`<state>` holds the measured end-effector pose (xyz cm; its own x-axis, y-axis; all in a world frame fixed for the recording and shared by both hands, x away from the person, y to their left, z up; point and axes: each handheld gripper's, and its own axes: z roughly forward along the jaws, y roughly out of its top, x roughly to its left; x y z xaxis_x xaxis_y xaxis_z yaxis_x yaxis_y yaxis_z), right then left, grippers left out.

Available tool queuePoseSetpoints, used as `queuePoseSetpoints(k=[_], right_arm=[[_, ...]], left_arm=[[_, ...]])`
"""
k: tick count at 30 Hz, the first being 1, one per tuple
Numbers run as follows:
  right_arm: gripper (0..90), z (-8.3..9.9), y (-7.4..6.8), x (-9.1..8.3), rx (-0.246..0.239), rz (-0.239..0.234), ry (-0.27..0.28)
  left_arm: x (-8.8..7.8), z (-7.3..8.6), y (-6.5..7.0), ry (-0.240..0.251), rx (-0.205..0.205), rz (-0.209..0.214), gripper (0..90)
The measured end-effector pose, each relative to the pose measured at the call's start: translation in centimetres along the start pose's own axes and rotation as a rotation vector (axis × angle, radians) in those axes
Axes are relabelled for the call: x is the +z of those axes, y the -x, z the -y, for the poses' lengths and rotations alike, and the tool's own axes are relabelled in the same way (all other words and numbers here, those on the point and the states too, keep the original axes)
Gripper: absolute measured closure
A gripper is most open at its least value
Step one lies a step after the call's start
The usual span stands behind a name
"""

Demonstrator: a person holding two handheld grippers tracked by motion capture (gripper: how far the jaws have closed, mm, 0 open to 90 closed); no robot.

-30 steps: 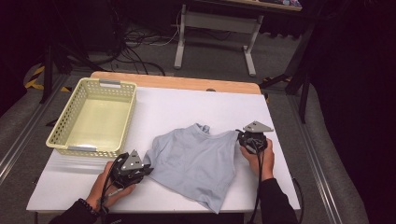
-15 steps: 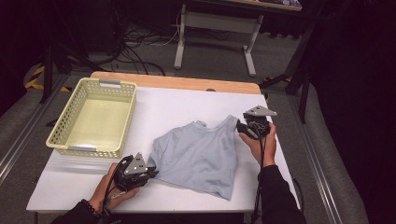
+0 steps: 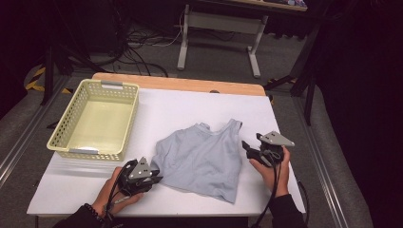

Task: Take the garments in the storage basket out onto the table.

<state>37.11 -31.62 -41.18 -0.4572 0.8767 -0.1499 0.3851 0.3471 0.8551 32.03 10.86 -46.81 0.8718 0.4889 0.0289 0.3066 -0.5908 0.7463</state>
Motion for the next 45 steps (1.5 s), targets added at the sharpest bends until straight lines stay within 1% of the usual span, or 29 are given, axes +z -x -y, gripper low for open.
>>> queuePoseSetpoints(k=[2, 3, 4, 5, 6, 7, 9, 10, 11, 12, 13, 15, 16, 17, 19, 20, 22, 24, 26, 27, 30, 32, 34, 36, 39, 41, 42, 44, 45], right_arm=[[37.6, 0.4, -0.6, -0.6, 0.005, -0.076, 0.011], [37.7, 0.7, -1.0, -0.8, -0.003, -0.103, 0.000], [37.6, 0.9, -1.4, -1.0, -0.021, -0.121, -0.012], [36.9, 1.4, -2.4, -1.2, -0.022, -0.148, -0.025], [36.9, 1.4, -2.4, -1.2, -0.022, -0.148, -0.025], [36.8, 1.7, -2.9, -1.1, -0.018, -0.166, -0.032], [36.8, 2.2, -4.2, -0.6, -0.046, -0.156, -0.076], [36.8, 2.5, -4.7, -0.2, -0.065, -0.161, -0.104], [36.8, 2.6, -4.8, 0.2, -0.070, -0.161, -0.119], [37.3, 2.9, -4.8, 0.7, -0.054, -0.153, -0.135], [38.0, 3.1, -4.6, 0.9, -0.033, -0.159, -0.142], [40.8, 3.6, -4.0, 1.4, 0.068, -0.180, -0.146], [43.5, 3.8, -3.9, 1.5, 0.099, -0.190, -0.154], [47.3, 3.9, -3.9, 1.5, 0.101, -0.191, -0.160], [60.9, 3.8, -4.2, 1.3, 0.078, -0.192, -0.153], [65.2, 3.8, -4.3, 1.2, 0.074, -0.194, -0.154], [72.5, 3.7, -4.6, 1.0, 0.044, -0.182, -0.152], [75.2, 3.3, -4.5, 0.2, 0.029, -0.171, -0.148], [76.0, 2.9, -4.1, -0.7, 0.015, -0.144, -0.127], [76.0, 2.6, -3.7, -1.5, 0.021, -0.129, -0.103], [75.9, 2.3, -2.8, -2.9, 0.045, -0.101, -0.057], [75.8, 2.4, -2.1, -3.7, 0.056, -0.066, -0.044], [75.6, 2.8, -1.5, -3.9, 0.068, -0.038, -0.049], [75.1, 3.2, -1.1, -3.8, 0.072, -0.022, -0.063], [75.0, 3.7, -1.0, -3.2, 0.069, -0.007, -0.091], [74.4, 4.0, -1.2, -2.5, 0.053, 0.006, -0.112], [73.5, 4.2, -1.3, -2.1, 0.046, 0.013, -0.124], [71.8, 4.5, -1.5, -1.3, 0.036, 0.024, -0.142], [69.6, 4.6, -1.6, -1.0, 0.029, 0.029, -0.141]], left_arm=[[0.0, 0.0, 0.0, -0.002, 0.002, 0.000, 73.5], [0.0, 0.0, 0.0, 0.000, 0.001, -0.001, 73.3], [0.1, 0.0, 0.0, -0.001, 0.003, -0.001, 73.1], [0.1, 0.1, 0.1, 0.000, 0.003, -0.003, 72.8], [0.1, 0.1, 0.1, 0.000, 0.006, -0.005, 72.8], [0.0, 0.1, 0.2, -0.003, 0.007, -0.006, 72.8], [0.1, 0.0, 0.2, -0.005, 0.017, -0.003, 74.2], [0.1, 0.0, 0.2, -0.005, 0.019, -0.004, 74.9], [0.1, 0.0, 0.3, -0.005, 0.017, -0.005, 75.4], [0.1, 0.0, 0.4, -0.002, 0.015, -0.003, 76.3], [0.1, 0.0, 0.4, -0.001, 0.022, -0.002, 77.5], [0.2, -0.1, 0.5, 0.002, 0.021, 0.005, 79.9], [0.2, -0.1, 0.6, 0.003, 0.019, 0.006, 80.9], [0.2, -0.2, 0.7, 0.004, 0.024, 0.007, 81.5], [0.2, -0.2, 0.8, 0.006, 0.026, 0.016, 82.7], [0.2, -0.3, 0.9, 0.009, 0.024, 0.020, 83.3], [0.1, -0.4, 1.2, 0.016, 0.029, 0.040, 84.2], [0.0, -0.7, 1.9, 0.033, 0.030, 0.077, 85.3], [-0.1, -1.1, 2.8, 0.044, 0.055, 0.096, 85.4], [-0.2, -1.3, 3.1, 0.048, 0.057, 0.107, 85.1], [-0.5, -1.9, 4.3, 0.064, 0.096, 0.129, 82.2], [-0.8, -2.2, 4.7, 0.082, 0.117, 0.119, 75.1], [-1.2, -2.3, 4.7, 0.104, 0.117, 0.112, 69.6], [-1.6, -2.4, 4.3, 0.127, 0.112, 0.075, 65.2], [-1.9, -2.7, 2.7, 0.151, 0.055, 0.016, 52.9], [-1.5, -3.3, 1.6, 0.154, 0.027, -0.045, 44.5], [-1.3, -3.5, 1.1, 0.155, 0.018, -0.065, 40.0], [-0.5, -4.6, -0.2, 0.173, -0.017, -0.084, 36.8], [0.0, -5.3, -0.7, 0.178, -0.020, -0.100, 34.7]])
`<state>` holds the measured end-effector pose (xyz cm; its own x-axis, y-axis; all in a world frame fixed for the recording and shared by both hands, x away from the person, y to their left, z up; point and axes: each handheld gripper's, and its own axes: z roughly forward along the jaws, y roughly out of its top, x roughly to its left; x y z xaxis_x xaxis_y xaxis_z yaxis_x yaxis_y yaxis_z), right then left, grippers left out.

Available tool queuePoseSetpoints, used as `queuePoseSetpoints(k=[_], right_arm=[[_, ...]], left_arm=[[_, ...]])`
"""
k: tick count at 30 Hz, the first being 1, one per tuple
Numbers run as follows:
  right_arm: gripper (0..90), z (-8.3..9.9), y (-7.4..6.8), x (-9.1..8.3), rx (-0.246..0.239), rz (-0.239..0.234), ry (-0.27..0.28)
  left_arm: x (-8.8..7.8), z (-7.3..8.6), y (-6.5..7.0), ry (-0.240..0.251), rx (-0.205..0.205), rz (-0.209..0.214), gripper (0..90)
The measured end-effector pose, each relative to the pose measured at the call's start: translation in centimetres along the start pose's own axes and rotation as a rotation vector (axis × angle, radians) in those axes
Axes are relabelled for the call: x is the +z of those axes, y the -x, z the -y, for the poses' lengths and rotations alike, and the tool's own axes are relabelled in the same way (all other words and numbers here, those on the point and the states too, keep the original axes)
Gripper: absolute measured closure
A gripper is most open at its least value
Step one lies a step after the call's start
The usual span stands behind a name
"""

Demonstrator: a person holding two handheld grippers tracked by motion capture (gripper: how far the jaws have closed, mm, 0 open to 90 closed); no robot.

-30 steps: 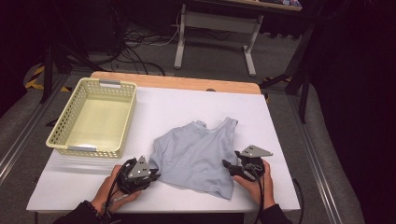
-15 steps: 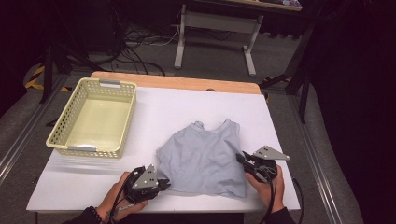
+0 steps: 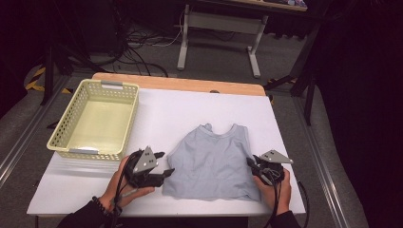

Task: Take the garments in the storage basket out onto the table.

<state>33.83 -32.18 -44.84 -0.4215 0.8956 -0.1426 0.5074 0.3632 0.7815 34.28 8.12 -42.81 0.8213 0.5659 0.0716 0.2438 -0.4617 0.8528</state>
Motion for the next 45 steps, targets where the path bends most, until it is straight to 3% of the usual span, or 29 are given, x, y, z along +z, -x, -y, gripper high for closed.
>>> queuePoseSetpoints(k=[4, 7, 8, 10, 12, 15, 17, 21, 25, 27, 29, 31, 32, 34, 38, 41, 43, 45], right_arm=[[69.3, 0.2, 0.3, 0.1, 0.014, -0.007, 0.023], [69.3, 0.4, 0.6, 0.1, 0.025, -0.015, 0.027], [69.3, 0.4, 0.7, 0.1, 0.028, -0.018, 0.028], [69.3, 0.5, 0.7, 0.2, 0.025, -0.018, 0.029], [68.7, 0.5, 0.7, 0.2, 0.022, -0.017, 0.028], [67.4, 0.6, 0.7, 0.5, 0.017, -0.020, 0.024], [66.6, 0.7, 0.7, 0.6, 0.014, -0.021, 0.021], [65.0, 0.7, 0.7, 0.6, 0.015, -0.022, 0.022], [63.6, 0.6, 0.6, 0.7, 0.006, -0.014, 0.016], [63.6, 0.6, 0.6, 0.7, 0.003, -0.012, 0.016], [64.4, 0.6, 0.6, 0.7, 0.005, -0.014, 0.016], [69.3, 0.6, 0.6, 0.6, 0.004, -0.021, 0.021], [70.9, 0.6, 0.5, 0.5, 0.002, -0.024, 0.023], [73.5, 0.4, 0.5, 0.3, 0.000, -0.033, 0.030], [74.4, 0.0, 0.4, -0.4, 0.014, -0.052, 0.062], [74.5, -0.5, 0.4, -1.0, 0.055, -0.078, 0.113], [74.4, -0.8, 0.2, -1.4, 0.057, -0.082, 0.135], [74.5, -0.9, 0.0, -1.7, 0.051, -0.085, 0.145]], left_arm=[[2.1, -2.0, -1.3, 0.013, -0.018, -0.014, 33.3], [4.4, -3.6, -2.7, -0.004, -0.062, -0.002, 36.7], [5.4, -4.1, -3.3, -0.021, -0.052, -0.034, 38.2], [7.1, -4.7, -4.5, -0.047, -0.074, -0.049, 40.0], [8.9, -4.8, -5.5, -0.094, -0.122, -0.031, 40.2], [11.1, -4.5, -6.0, -0.170, -0.107, -0.029, 38.3], [12.3, -4.1, -6.0, -0.209, -0.112, 0.000, 36.8], [13.1, -3.8, -5.7, -0.218, -0.125, 0.024, 38.1], [13.2, -3.3, -6.3, -0.207, -0.181, 0.085, 43.8], [13.1, -3.4, -6.2, -0.205, -0.169, 0.126, 53.2], [12.9, -3.5, -5.9, -0.210, -0.147, 0.142, 69.3], [12.6, -3.7, -5.7, -0.209, -0.118, 0.109, 80.9], [12.3, -3.9, -5.6, -0.200, -0.116, 0.095, 82.2], [11.2, -4.5, -5.4, -0.157, -0.095, 0.049, 83.2], [8.6, -6.4, -5.2, -0.067, -0.062, 0.024, 83.5], [5.5, -8.4, -5.2, 0.019, -0.038, -0.033, 88.0], [4.0, -9.2, -5.2, 0.053, -0.029, -0.024, 90.0], [3.2, -9.7, -4.5, 0.043, 0.027, -0.024, 90.0]])
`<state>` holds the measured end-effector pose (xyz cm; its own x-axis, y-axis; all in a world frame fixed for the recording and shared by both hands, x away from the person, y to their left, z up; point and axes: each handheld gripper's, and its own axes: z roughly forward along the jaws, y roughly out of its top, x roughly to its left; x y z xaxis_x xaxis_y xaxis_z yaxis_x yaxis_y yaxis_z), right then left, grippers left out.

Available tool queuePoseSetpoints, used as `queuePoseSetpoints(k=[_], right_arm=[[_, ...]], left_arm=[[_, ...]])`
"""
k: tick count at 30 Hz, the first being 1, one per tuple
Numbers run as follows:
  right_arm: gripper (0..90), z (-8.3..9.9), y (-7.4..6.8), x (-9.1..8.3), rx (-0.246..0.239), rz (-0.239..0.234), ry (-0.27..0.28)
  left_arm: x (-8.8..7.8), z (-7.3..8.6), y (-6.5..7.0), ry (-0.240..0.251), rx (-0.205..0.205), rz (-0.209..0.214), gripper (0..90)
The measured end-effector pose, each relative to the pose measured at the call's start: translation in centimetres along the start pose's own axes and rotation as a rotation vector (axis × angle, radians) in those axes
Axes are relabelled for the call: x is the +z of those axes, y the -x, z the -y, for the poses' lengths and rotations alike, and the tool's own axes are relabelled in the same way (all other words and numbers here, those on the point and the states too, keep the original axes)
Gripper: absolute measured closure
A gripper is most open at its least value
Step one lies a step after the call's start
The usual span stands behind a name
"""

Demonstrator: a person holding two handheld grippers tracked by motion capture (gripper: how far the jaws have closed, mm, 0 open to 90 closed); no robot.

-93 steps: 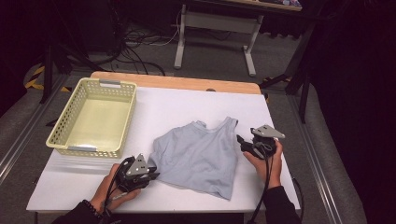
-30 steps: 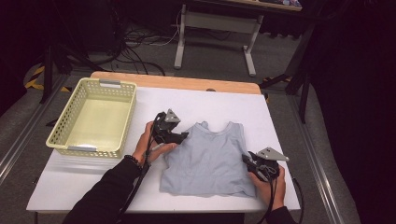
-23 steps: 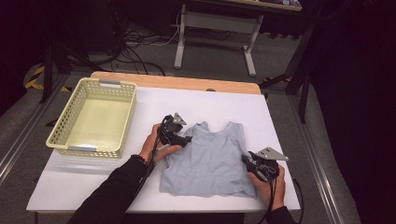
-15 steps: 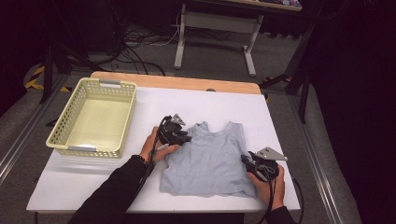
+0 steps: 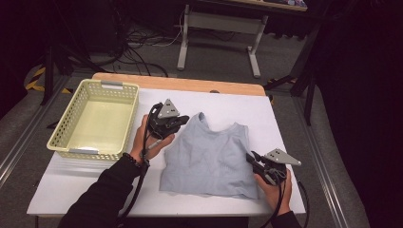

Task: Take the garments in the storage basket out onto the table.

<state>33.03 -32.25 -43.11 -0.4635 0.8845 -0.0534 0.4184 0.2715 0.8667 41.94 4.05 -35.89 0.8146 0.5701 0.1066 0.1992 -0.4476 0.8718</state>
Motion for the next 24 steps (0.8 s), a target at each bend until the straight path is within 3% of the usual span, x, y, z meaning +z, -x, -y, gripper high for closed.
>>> queuePoseSetpoints(k=[3, 5, 10, 11, 13, 15, 17, 20, 22, 24], right_arm=[[74.7, 0.0, -0.1, 0.0, -0.011, 0.007, -0.005], [75.3, 0.2, 0.2, -0.2, 0.003, 0.004, -0.010], [77.0, 0.4, 1.2, -0.9, 0.036, 0.031, -0.003], [77.1, 0.5, 1.5, -1.0, 0.035, 0.047, -0.006], [77.1, 0.7, 2.0, -0.9, 0.038, 0.078, -0.018], [77.1, 1.1, 2.5, -0.5, 0.036, 0.095, -0.036], [77.0, 1.5, 3.0, 0.0, 0.053, 0.094, -0.049], [76.8, 1.9, 3.4, 0.6, 0.055, 0.095, -0.068], [76.2, 2.0, 3.3, 0.7, 0.052, 0.096, -0.073], [74.7, 2.0, 3.3, 0.8, 0.048, 0.102, -0.075]], left_arm=[[0.4, 0.4, 0.9, -0.039, 0.054, 0.004, 90.0], [1.4, 1.0, 1.0, -0.054, 0.044, 0.011, 86.4], [4.3, 2.5, -0.3, -0.096, -0.051, 0.004, 64.7], [5.1, 2.8, -0.8, -0.098, -0.090, 0.002, 56.7], [6.3, 3.3, -1.1, -0.111, -0.132, 0.016, 43.8], [7.8, 3.9, -1.1, -0.140, -0.173, 0.028, 37.2], [9.4, 4.2, -0.9, -0.179, -0.184, 0.002, 33.7], [11.4, 4.7, -0.9, -0.220, -0.228, -0.001, 30.7], [12.2, 5.0, -0.8, -0.248, -0.228, -0.006, 31.0], [12.6, 5.0, -0.5, -0.264, -0.209, -0.001, 37.6]])
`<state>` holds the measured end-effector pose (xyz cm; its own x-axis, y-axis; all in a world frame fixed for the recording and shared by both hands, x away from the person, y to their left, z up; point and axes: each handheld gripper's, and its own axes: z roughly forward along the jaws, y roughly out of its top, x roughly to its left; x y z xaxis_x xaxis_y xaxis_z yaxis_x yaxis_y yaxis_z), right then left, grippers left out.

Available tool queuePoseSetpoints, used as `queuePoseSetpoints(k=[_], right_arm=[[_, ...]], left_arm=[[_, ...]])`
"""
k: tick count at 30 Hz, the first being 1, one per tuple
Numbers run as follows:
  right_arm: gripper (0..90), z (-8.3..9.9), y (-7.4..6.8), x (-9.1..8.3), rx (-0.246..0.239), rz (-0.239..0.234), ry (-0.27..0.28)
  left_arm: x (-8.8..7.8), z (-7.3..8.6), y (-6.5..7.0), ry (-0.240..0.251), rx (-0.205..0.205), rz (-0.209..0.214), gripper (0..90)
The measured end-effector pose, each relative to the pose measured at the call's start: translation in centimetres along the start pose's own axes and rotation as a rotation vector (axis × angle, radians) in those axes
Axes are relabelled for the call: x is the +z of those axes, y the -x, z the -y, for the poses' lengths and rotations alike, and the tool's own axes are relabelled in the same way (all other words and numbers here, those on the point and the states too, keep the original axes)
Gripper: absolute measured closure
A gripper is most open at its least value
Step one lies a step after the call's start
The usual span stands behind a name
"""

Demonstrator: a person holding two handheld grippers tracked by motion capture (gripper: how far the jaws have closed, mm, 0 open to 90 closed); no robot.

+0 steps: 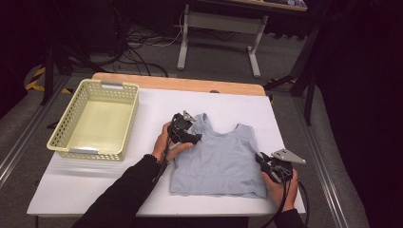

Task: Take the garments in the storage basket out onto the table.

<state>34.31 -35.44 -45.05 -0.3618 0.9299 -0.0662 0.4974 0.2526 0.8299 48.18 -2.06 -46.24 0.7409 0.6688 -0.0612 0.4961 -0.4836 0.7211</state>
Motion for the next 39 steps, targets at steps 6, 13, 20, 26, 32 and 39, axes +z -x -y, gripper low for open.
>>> queuePoseSetpoints(k=[6, 13, 20, 26, 32, 39], right_arm=[[61.3, 0.1, 0.2, 0.1, 0.007, 0.000, -0.007], [43.0, 0.0, 0.2, 0.1, 0.011, -0.023, 0.002], [41.4, -0.7, -0.9, -0.6, -0.015, -0.078, 0.044], [42.1, -0.8, -2.1, 0.0, -0.065, -0.136, 0.016], [42.5, -0.3, -2.5, 0.5, -0.068, -0.139, -0.066], [54.0, 0.4, -2.9, 0.2, -0.045, -0.185, -0.131]], left_arm=[[-0.3, -0.1, 0.9, -0.011, 0.073, 0.026, 77.7], [-4.1, -0.2, 0.8, 0.111, 0.068, -0.036, 83.3], [-9.6, -1.3, 0.2, 0.157, 0.096, -0.155, 83.3], [-10.5, -1.0, -1.1, 0.172, 0.019, -0.209, 48.4], [-11.8, -0.1, 0.5, 0.206, 0.093, -0.174, 25.8], [-12.9, 5.6, 4.8, 0.175, 0.239, -0.010, 19.2]])
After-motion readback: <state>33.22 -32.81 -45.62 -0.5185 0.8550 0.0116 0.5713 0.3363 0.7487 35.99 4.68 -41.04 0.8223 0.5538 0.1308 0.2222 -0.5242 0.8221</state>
